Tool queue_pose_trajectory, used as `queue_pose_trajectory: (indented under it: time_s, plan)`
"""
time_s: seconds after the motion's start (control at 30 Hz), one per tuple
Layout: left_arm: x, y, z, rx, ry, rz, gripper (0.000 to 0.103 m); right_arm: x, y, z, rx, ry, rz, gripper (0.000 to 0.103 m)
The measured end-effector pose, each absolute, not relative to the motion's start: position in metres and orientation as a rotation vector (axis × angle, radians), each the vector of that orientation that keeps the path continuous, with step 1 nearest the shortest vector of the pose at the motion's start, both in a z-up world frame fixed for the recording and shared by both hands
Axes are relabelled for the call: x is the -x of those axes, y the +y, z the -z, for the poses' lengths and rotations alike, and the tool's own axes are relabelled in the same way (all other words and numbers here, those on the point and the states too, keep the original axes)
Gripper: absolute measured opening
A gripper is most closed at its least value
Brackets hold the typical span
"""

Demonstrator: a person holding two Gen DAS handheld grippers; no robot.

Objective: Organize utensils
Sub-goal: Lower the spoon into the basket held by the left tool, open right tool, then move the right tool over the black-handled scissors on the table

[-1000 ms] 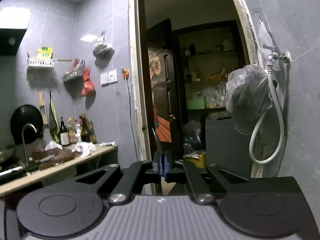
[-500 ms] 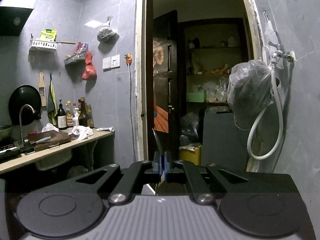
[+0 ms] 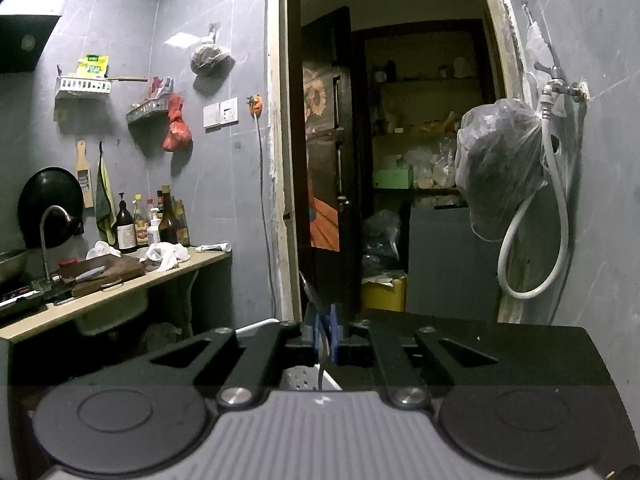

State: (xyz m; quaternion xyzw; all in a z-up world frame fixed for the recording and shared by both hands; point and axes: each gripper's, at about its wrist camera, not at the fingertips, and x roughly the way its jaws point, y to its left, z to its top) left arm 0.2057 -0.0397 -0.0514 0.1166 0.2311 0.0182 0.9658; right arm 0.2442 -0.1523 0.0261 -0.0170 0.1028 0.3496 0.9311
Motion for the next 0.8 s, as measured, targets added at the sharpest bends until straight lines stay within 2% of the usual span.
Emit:
queue_pose_trajectory:
  time_s: [0.37,0.4,0.5,0.67,0.73,0.8]
  plan:
    - [-0.206,-0.039,0.052,-0.236,0.467,-0.037,0.086,-0.241,-0.155,-0.022,0.038,0.232,-0.719,0.013]
    - [-0.206,-0.040,0.052,-0.236,0.467,-0.037,0.086,-0.241,-0.155,-0.023,0.040,0.235,-0.723,0.016]
    - [-0.206,-0.040,0.052,-0.237,0.467,-0.037,0.086,-0.238,-0.156,-0.023,0.041,0.238,-0.730,0.039]
    - [-0.206,-0.039,0.050,-0.238,0.467,-0.036,0.086,-0.233,-0.159,-0.028,0.041,0.228,-0.732,0.059]
    - [-0.206,-0.038,0.050,-0.238,0.467,-0.035,0.086,-0.230,-0.163,-0.032,0.036,0.216,-0.723,0.075]
    - [-0.205,-0.038,0.049,-0.237,0.466,-0.036,0.086,-0.227,-0.170,-0.035,0.032,0.204,-0.702,0.086]
